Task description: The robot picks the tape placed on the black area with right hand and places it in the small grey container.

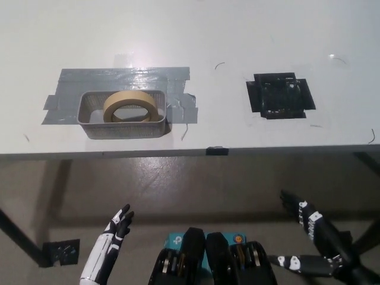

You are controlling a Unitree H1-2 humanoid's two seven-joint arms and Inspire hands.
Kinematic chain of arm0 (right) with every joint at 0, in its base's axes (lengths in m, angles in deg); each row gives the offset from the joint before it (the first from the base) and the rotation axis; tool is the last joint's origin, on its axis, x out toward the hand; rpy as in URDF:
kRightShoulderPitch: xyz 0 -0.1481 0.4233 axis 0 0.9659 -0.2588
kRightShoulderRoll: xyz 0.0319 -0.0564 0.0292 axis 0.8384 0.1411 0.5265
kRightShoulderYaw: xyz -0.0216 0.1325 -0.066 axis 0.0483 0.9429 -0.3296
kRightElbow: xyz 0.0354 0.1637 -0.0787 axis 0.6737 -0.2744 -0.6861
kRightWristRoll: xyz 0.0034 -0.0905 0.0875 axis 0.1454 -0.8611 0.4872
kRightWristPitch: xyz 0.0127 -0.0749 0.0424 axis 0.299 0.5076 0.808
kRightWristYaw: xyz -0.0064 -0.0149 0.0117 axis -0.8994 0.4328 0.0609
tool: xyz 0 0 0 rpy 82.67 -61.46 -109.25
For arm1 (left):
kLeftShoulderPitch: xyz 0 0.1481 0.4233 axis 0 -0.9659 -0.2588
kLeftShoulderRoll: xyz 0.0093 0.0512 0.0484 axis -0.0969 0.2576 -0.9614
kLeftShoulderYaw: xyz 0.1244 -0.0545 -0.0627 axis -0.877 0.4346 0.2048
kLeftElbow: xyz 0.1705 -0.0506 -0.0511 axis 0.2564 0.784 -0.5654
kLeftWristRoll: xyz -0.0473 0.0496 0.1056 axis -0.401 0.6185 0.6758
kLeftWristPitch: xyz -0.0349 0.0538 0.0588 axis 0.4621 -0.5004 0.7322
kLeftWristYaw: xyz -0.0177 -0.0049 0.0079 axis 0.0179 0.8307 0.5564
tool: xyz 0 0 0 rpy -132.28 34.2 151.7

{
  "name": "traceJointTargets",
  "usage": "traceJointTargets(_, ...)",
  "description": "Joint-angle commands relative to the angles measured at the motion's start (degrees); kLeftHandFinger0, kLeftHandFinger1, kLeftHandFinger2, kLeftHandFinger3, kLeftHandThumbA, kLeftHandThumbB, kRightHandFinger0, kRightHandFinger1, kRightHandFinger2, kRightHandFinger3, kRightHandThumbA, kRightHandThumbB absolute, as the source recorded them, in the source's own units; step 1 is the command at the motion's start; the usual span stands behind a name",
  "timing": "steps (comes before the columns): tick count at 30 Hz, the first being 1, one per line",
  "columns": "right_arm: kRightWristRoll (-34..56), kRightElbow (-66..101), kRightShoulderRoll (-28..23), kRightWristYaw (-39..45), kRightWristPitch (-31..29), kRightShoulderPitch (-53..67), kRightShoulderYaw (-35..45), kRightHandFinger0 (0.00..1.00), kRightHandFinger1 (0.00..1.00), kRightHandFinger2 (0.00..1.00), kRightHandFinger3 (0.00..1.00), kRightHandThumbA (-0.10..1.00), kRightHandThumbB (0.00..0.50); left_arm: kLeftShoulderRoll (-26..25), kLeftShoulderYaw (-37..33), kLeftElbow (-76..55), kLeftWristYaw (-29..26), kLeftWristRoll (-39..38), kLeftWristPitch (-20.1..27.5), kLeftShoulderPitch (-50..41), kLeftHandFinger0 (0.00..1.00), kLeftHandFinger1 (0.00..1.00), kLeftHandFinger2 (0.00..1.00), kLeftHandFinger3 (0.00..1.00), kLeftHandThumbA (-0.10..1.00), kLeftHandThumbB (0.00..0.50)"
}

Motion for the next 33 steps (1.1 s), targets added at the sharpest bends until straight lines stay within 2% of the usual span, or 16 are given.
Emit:
traceJointTargets(1,4.3,-4.2,2.1,-3.9,-8.6,-1.9,2.0,1.0,1.0,1.0,1.0,1.0,0.126,-1.0,1.5,-1.0,-0.6,-0.9,3.0,0.7,1.0,1.0,1.0,1.0,1.0,0.128)
traceJointTargets(2,4.3,-4.4,1.9,-3.7,-8.7,-2.0,2.0,1.0,1.0,1.0,1.0,1.0,0.113,-0.9,1.5,-1.1,-0.5,-0.9,2.7,1.0,1.0,1.0,1.0,1.0,1.0,0.129)
traceJointTargets(6,4.1,-6.6,1.7,-4.3,-9.7,-2.9,2.0,1.0,1.0,1.0,1.0,1.0,0.129,-0.7,1.8,-1.3,-0.3,-0.6,2.7,1.5,1.0,1.0,1.0,1.0,1.0,0.125)
traceJointTargets(7,4.5,-6.9,1.8,-4.2,-9.4,-3.1,1.9,1.0,1.0,1.0,1.0,1.0,0.146,-0.8,1.9,-1.2,-0.5,-0.5,3.0,1.5,1.0,1.0,1.0,1.0,1.0,0.117)
traceJointTargets(9,5.0,-7.5,1.8,-4.0,-9.4,-3.3,1.7,1.0,1.0,1.0,1.0,1.0,0.139,-0.7,2.1,-1.3,-0.4,-0.7,3.3,1.4,1.0,1.0,1.0,1.0,1.0,0.106)
traceJointTargets(18,4.9,-7.7,1.6,-5.5,-9.3,-4.3,1.1,1.0,1.0,1.0,1.0,1.0,0.188,-0.9,2.3,-1.8,-0.4,-0.3,2.7,1.8,1.0,1.0,1.0,1.0,1.0,0.121)
traceJointTargets(19,5.1,-7.2,1.9,-5.6,-9.1,-4.1,1.0,1.0,1.0,1.0,1.0,1.0,0.157,-1.0,2.4,-2.0,-0.3,-0.5,2.4,1.5,1.0,1.0,1.0,1.0,1.0,0.122)
traceJointTargets(21,5.1,-5.3,2.2,-5.9,-8.4,-2.8,0.8,1.0,1.0,1.0,1.0,1.0,0.137,-0.7,2.3,-2.3,-0.2,-0.7,2.5,0.5,1.0,1.0,1.0,1.0,1.0,0.107)
traceJointTargets(23,6.0,-4.3,2.2,-6.0,-8.1,-2.6,1.1,1.0,1.0,1.0,1.0,1.0,0.125,-0.6,2.2,-2.5,-0.1,-0.6,1.7,0.3,1.0,1.0,1.0,1.0,1.0,0.121)
traceJointTargets(33,7.5,-5.7,1.5,-6.5,-8.2,-2.5,1.8,1.0,1.0,1.0,1.0,0.99,0.138,-0.7,2.3,-2.2,-0.3,-0.3,2.2,0.1,1.0,1.0,1.0,1.0,1.0,0.111)
